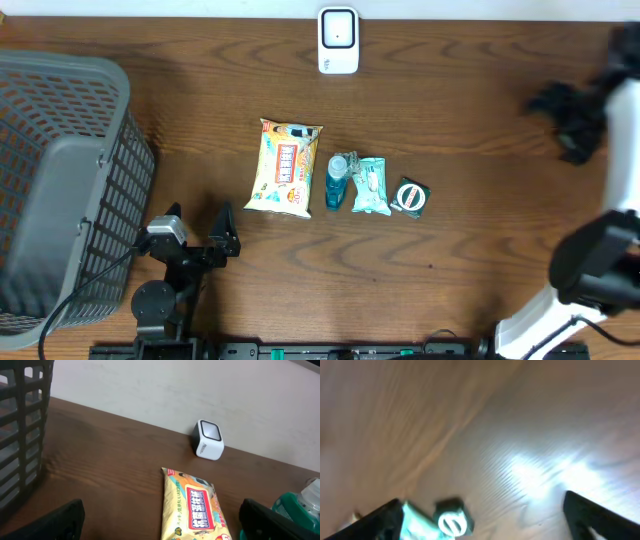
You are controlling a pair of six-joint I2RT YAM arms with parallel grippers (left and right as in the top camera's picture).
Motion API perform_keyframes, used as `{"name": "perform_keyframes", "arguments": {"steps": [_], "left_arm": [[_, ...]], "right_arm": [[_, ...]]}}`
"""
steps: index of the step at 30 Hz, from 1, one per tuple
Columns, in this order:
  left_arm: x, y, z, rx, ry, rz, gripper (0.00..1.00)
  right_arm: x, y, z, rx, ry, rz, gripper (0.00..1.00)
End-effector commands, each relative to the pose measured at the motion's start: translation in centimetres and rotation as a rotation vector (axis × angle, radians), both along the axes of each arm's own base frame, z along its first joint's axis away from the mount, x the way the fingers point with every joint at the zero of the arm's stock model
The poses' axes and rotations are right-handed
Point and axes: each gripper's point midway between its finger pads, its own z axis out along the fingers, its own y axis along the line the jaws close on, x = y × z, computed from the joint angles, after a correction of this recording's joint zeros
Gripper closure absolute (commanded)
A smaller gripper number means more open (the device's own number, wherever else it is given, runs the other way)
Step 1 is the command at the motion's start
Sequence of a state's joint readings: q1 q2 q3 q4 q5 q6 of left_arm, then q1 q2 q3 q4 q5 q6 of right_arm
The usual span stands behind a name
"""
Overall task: Scan the item barcode
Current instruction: 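Reach the right gripper to the green tin and grasp it, then lift the green tin and move it right of the row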
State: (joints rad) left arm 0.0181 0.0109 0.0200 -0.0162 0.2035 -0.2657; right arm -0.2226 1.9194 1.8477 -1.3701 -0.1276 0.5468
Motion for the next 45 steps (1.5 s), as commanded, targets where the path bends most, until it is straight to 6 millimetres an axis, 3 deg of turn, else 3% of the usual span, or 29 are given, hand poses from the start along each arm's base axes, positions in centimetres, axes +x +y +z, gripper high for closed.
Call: {"name": "perform_keyframes", "arguments": {"steps": [1, 4, 7, 11, 15, 17, 20, 22, 25, 30, 38, 45], "left_arm": [[-0.1, -0.1, -1.4, -0.004, 0.042, -0.009, 0.02], [-0.1, -0.1, -1.4, -0.004, 0.042, -0.009, 0.02], [-0.1, -0.1, -1.4, -0.004, 0.042, -0.009, 0.02], [-0.1, -0.1, -1.4, -0.004, 0.042, -0.009, 0.02], [-0.1, -0.1, -1.4, -0.004, 0.042, -0.009, 0.02], [-0.1, -0.1, -1.4, -0.004, 0.042, -0.009, 0.02], [-0.1, -0.1, -1.4, -0.004, 0.042, -0.009, 0.02], [-0.1, -0.1, -1.4, -0.004, 0.042, -0.009, 0.02], [-0.1, -0.1, -1.4, -0.004, 0.042, -0.009, 0.02], [-0.1, -0.1, -1.4, -0.004, 0.042, -0.009, 0.02], [-0.1, -0.1, -1.4, -0.004, 0.042, -0.009, 0.02], [-0.1, -0.1, -1.4, -0.004, 0.042, -0.009, 0.02]], "right_arm": [[0.0, 5.9, -1.6, 0.008, 0.05, 0.242, 0.01], [-0.2, 9.3, -2.5, -0.005, 0.081, 0.335, 0.12], [-0.5, 12.5, -3.8, -0.022, 0.099, 0.421, 0.18], [-1.0, 16.0, -6.6, -0.023, 0.102, 0.467, 0.62], [-2.3, 18.5, -10.5, -0.011, 0.102, 0.532, 0.81], [-3.5, 19.5, -11.7, 0.014, 0.125, 0.556, 0.76], [-4.5, 19.9, -12.4, -0.02, 0.147, 0.585, 0.36], [-4.5, 19.4, -12.5, -0.081, 0.155, 0.563, 0.19], [-4.9, 18.5, -12.5, -0.145, 0.179, 0.526, 0.1], [-5.9, 17.3, -12.4, -0.195, 0.231, 0.484, 0.07], [-6.8, 16.7, -15.1, -0.208, 0.235, 0.429, 0.1], [-7.5, 16.5, -16.7, -0.205, 0.232, 0.453, 0.21]]}}
